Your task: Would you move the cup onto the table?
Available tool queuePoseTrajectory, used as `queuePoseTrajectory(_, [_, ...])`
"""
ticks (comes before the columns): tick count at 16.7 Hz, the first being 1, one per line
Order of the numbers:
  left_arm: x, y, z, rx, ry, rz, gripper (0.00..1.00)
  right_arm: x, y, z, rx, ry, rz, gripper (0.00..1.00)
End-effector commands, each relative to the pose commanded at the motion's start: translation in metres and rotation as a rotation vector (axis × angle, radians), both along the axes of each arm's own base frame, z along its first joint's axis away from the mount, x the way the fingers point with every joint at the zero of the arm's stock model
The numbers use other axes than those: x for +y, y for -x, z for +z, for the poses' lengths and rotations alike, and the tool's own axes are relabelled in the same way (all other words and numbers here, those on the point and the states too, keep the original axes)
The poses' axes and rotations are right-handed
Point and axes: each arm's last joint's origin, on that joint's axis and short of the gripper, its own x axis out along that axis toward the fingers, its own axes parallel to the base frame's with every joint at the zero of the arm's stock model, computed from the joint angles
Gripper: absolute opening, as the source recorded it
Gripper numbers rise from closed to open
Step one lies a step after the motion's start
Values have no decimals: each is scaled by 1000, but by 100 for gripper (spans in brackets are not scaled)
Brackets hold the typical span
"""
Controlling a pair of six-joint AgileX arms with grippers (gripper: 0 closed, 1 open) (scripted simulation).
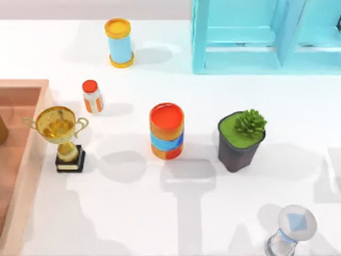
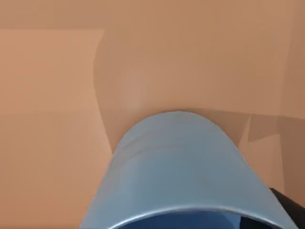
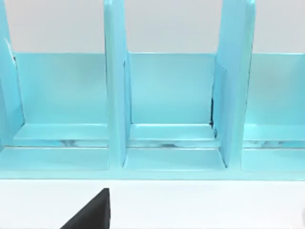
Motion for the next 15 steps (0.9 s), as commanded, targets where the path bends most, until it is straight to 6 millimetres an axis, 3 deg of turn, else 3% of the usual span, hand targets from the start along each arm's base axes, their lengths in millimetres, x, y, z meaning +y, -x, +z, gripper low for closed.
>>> queuePoseTrajectory(6, [0, 0, 1, -4, -1, 1, 0, 0, 0, 0, 0, 0, 0, 100])
queuePoseTrajectory(11, [1, -17, 31, -106, -33, 100, 0, 0, 0, 0, 0, 0, 0, 100])
queuePoseTrajectory(15, [-33, -24, 62, -96, -18, 114, 0, 0, 0, 0, 0, 0, 0, 100])
